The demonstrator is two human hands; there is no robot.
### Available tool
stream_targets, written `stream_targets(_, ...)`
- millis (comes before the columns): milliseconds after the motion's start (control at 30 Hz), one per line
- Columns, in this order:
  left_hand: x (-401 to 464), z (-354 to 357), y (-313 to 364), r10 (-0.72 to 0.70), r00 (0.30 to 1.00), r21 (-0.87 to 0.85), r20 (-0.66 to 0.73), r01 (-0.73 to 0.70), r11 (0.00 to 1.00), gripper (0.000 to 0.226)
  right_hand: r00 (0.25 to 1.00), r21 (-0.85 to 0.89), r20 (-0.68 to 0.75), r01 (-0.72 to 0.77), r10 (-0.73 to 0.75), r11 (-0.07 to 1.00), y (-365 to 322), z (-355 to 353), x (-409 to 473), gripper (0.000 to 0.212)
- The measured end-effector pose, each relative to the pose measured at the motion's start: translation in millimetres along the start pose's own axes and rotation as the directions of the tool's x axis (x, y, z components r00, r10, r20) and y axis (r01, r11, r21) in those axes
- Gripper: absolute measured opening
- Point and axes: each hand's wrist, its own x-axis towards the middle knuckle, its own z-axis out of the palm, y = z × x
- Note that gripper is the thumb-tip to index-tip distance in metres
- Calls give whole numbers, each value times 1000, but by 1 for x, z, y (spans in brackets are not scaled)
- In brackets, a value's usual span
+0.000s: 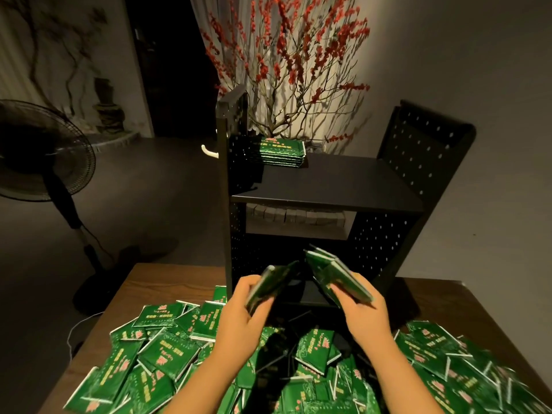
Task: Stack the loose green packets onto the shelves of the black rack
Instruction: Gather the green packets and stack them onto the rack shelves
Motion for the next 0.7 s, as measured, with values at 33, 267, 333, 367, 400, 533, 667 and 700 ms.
stream_targets(33, 1, 0, 1, -41, 998, -84, -41, 37, 996, 35, 993, 102, -41, -106, 111, 989, -1, -1, 0, 13)
stream_targets(267, -4, -3, -5, -420, 907, -209, -13, 409, 888, 61, 892, 602, -40, -338, 450, 723, -2, -11, -12, 14)
stream_targets(333, -6, -3, -2, -477, 879, -197, 15, 470, 860, 61, 892, 686, 53, -359, 449, 633, -2, -16, -16, 28)
stream_targets(367, -5, -4, -2, -495, 868, -216, 41, 492, 844, 61, 888, 700, 95, -381, 449, 604, 0, -18, -18, 38)
stream_targets(400, -5, -5, -1, -499, 863, -248, 80, 502, 829, 60, 883, 707, 119, -397, 454, 586, 1, -20, -19, 49)
stream_targets(533, -4, -9, 6, -415, 894, -237, 168, 445, 863, 27, 866, 781, 111, -380, 488, 497, 2, -21, -20, 90)
stream_targets(667, -4, -4, 14, -432, 876, -245, 217, 477, 844, 72, 866, 775, 189, -421, 462, 472, 1, -17, -23, 63)
stream_targets(700, -1, 0, 12, -435, 867, -289, 245, 493, 820, 72, 875, 758, 210, -427, 435, 493, 0, -12, -25, 70)
